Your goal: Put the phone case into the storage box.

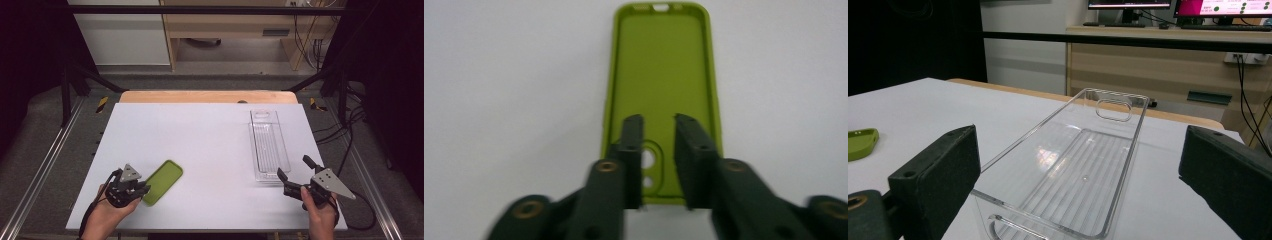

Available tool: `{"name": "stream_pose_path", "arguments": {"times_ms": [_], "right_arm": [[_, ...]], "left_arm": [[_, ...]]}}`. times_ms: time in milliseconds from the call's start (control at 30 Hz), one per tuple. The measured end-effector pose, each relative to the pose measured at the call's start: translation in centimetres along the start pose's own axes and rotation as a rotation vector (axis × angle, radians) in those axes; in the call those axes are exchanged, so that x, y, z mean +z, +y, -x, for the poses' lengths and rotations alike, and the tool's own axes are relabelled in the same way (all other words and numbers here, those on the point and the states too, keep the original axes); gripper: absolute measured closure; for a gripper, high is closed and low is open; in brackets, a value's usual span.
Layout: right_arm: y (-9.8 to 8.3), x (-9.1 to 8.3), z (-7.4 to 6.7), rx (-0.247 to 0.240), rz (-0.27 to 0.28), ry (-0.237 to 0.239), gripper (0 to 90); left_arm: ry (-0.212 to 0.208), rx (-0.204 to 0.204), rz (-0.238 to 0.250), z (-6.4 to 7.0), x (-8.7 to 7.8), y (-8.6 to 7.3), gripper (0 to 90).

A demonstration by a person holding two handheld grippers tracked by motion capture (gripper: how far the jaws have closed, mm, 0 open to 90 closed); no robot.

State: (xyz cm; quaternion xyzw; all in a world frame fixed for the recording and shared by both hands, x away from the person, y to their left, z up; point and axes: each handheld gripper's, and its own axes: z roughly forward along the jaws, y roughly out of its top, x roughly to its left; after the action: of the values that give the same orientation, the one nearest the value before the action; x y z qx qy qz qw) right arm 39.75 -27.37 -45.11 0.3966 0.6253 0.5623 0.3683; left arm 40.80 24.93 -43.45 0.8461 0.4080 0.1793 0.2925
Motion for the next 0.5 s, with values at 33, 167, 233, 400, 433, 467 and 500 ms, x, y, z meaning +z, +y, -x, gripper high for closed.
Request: {"name": "stream_pose_path", "arguments": {"times_ms": [33,167,233,400,433,467,500], "right_arm": [[0.0,0.0,0.0,0.000,0.002,0.000,3.5],[-0.1,0.0,0.0,0.002,-0.001,0.002,3.5],[-0.1,0.1,0.0,-0.001,-0.003,0.003,3.5],[-0.1,0.0,0.0,0.000,-0.007,0.003,3.4],[-0.1,0.0,0.0,-0.003,-0.006,0.002,3.4],[-0.1,0.0,0.0,-0.003,-0.006,0.002,3.3],[-0.1,0.0,0.0,-0.004,-0.006,0.001,3.3]], "left_arm": [[0.015,0.002,0.010,-0.1,0.0,0.0,58.4],[0.037,-0.011,0.054,-0.1,0.3,-0.3,30.2],[0.025,-0.018,0.062,0.0,0.6,-0.7,23.0],[-0.007,-0.043,0.066,0.0,2.0,-1.9,9.8],[-0.011,-0.049,0.069,-0.1,2.1,-2.1,8.7],[-0.017,-0.061,0.075,-0.1,2.3,-2.3,8.3],[-0.022,-0.073,0.081,-0.2,2.4,-2.5,8.0]]}}
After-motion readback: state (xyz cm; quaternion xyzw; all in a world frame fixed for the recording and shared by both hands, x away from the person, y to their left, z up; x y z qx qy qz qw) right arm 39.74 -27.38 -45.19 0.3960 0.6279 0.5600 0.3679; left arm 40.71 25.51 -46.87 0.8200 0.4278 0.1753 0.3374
